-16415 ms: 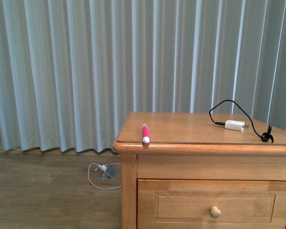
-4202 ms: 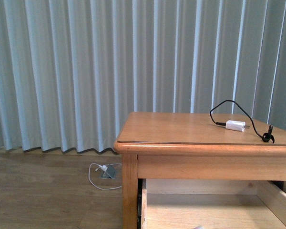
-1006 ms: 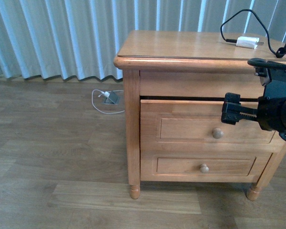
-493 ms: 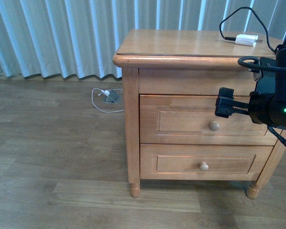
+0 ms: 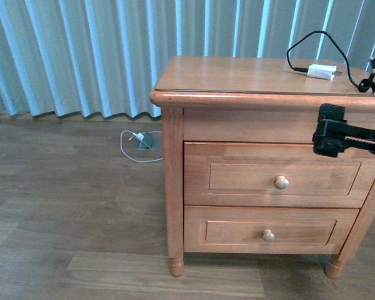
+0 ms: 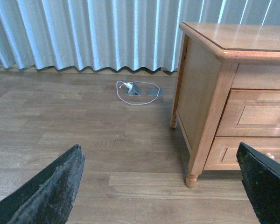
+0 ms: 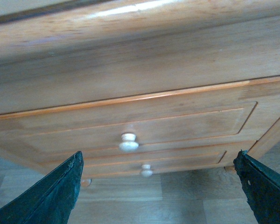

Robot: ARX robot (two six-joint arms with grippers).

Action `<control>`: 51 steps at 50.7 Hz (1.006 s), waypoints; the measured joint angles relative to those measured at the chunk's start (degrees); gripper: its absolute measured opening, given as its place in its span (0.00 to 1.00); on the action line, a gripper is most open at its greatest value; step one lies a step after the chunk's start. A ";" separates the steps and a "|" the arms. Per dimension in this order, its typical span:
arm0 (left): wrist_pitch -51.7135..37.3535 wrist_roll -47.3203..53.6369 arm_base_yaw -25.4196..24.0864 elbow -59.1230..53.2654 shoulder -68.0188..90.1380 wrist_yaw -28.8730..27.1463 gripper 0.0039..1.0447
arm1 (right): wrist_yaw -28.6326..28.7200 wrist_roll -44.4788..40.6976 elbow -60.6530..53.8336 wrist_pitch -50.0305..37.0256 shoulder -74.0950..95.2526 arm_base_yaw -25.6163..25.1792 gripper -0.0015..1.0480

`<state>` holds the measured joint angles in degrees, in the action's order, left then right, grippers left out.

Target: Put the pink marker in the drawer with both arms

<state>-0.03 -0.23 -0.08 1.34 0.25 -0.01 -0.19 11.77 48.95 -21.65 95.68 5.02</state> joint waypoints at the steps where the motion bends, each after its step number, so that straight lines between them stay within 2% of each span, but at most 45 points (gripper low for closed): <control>1: 0.00 -0.02 0.00 0.00 0.00 0.00 0.95 | 0.44 -0.11 -0.98 0.92 -2.12 0.00 0.92; 11: 0.00 -0.02 0.00 0.00 0.00 0.00 0.95 | 4.33 -2.19 -8.66 9.79 -23.19 -0.07 0.92; 19: 0.00 -0.02 0.00 0.00 0.00 0.00 0.95 | 5.90 -1.20 -13.09 25.33 -47.50 -0.39 0.92; 30: 0.00 -0.02 0.00 0.00 0.00 0.00 0.95 | 4.96 -0.98 -14.08 25.46 -50.16 -0.48 0.91; 33: 0.00 -0.02 0.00 0.00 0.00 0.00 0.95 | -1.77 -4.66 -18.56 15.61 -51.45 0.31 0.82; 36: 0.00 0.00 0.00 0.00 0.00 0.00 0.95 | -4.39 -7.69 -23.10 7.56 -53.66 0.20 0.72; 40: 0.00 -0.02 0.00 0.00 0.00 0.00 0.95 | -3.93 -9.62 -27.32 3.39 -56.28 -0.68 0.58; 43: 0.00 -0.02 0.00 0.00 0.00 0.00 0.95 | -0.39 -10.45 -29.94 2.60 -57.83 -3.19 0.48; 48: 0.00 -0.02 0.00 0.00 0.00 0.00 0.95 | -0.15 -11.06 -34.75 1.64 -60.89 -4.87 0.24; 51: 0.00 -0.02 0.00 0.00 0.00 0.00 0.95 | -0.13 -11.17 -36.37 1.44 -62.36 -4.87 0.14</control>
<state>-0.03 -0.25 -0.08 1.34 0.25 -0.01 -0.32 0.60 12.58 -20.21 33.32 0.14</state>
